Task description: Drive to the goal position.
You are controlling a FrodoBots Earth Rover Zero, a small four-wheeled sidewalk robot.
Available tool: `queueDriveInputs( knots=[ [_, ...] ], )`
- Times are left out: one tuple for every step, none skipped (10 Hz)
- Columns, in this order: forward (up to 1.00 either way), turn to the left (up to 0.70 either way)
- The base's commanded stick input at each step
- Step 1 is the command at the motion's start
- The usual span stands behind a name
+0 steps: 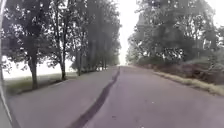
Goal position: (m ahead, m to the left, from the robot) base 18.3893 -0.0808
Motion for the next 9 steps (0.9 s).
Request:
queueDriveInputs(
  knots=[
    [0.70, 0.00],
    [0.70, 0.00],
    [0.70, 0.00],
    [0.70, 0.00],
    [0.70, 0.00],
    [0.70, -0.20],
    [0.70, -0.26],
    [0.70, -0.32],
    [0.70, -0.32]
  ],
)
